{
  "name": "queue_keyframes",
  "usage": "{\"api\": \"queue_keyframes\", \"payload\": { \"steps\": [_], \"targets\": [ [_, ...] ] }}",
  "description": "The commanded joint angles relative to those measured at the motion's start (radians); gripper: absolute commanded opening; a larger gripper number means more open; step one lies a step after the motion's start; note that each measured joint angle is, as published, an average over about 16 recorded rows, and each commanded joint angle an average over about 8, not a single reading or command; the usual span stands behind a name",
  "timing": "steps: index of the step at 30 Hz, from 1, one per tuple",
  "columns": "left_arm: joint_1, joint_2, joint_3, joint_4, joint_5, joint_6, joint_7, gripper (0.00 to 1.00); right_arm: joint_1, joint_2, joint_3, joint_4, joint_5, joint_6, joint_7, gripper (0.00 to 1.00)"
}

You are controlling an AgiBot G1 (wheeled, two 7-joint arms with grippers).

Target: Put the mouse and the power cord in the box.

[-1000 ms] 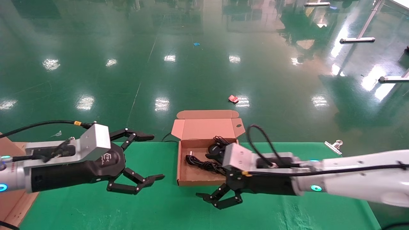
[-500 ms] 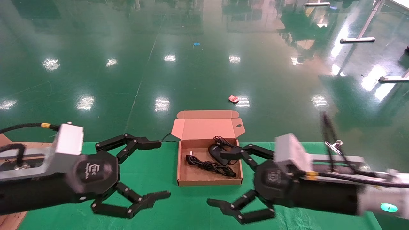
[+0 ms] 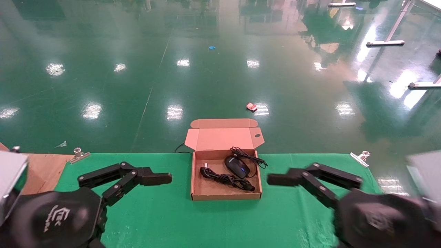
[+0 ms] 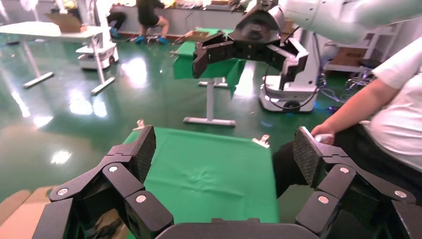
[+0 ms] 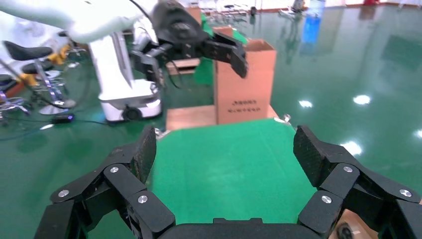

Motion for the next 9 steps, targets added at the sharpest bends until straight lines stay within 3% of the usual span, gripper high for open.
{"api": "queue_keyframes", "payload": {
  "steps": [1,9],
  "targets": [
    [0.015,-0.004,-0.025,-0.016,-0.01,0.016,-0.015,1.0,-0.021,0.024,0.035,0.021,0.027,-0.026,0.012,1.0],
    [0.018,-0.004,-0.031,-0.018,-0.013,0.02,-0.016,1.0,-0.029,0.031,0.046,0.028,0.037,-0.035,0.014,1.0]
  ]
}}
